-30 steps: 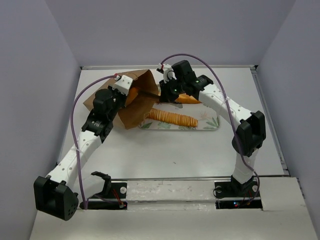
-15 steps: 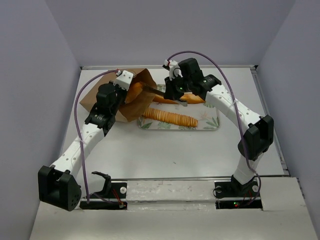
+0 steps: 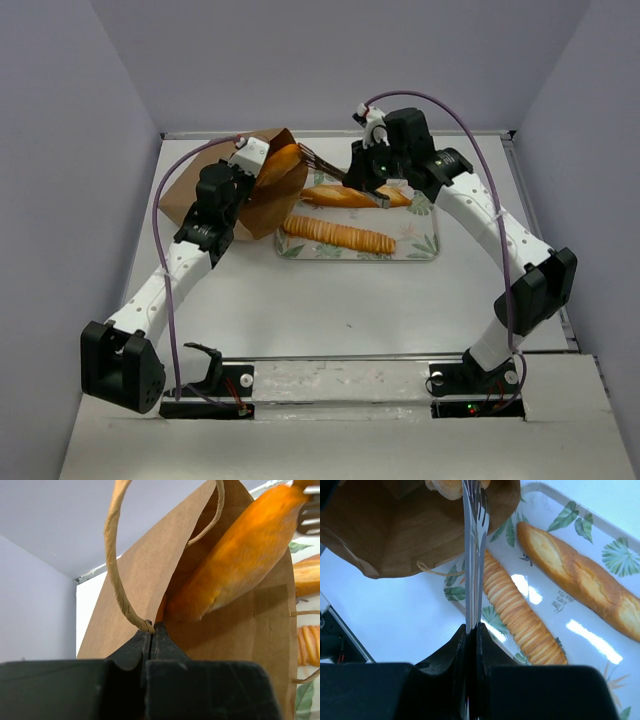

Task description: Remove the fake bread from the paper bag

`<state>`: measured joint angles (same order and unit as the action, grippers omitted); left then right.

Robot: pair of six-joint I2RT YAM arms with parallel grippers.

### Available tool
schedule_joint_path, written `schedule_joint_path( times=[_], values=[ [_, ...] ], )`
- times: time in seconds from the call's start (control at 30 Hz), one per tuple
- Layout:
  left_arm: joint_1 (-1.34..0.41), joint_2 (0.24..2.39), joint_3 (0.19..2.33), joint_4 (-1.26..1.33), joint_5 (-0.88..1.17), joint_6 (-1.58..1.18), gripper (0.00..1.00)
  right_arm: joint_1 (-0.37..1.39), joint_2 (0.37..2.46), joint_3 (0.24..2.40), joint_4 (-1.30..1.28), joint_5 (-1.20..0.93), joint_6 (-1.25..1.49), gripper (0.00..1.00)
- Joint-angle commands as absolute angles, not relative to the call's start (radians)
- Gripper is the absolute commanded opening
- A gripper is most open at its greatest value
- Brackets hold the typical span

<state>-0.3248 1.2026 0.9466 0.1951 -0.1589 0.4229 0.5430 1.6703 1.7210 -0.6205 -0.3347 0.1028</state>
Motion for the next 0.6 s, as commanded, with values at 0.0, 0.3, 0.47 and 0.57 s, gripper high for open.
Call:
schedule_joint_path(
  times=[0.0,0.3,0.47,0.57],
  values=[
    [-0.319,1.207,0.931,0.287,-0.189,0.468,0.00,0.532,1.599,1.710,-0.560,-0.331,0.156,0.01],
    [-0.305,1.226,0.927,0.313,-0.202,0.485,0.00,0.459,1.482,1.648,-0.561,-0.314,0.250,0.01],
    [-0.290,1.232,0.913,0.344,-0.198,0.505,0.00,0.449,1.428,1.611,-0.564,-0.313,0.285,0.01],
    [-0.276,1.241,0.910,0.356,-0.192,0.523,0.00,0.440,1.404,1.597,-0.575,-0.293,0.311,0.01]
  ],
)
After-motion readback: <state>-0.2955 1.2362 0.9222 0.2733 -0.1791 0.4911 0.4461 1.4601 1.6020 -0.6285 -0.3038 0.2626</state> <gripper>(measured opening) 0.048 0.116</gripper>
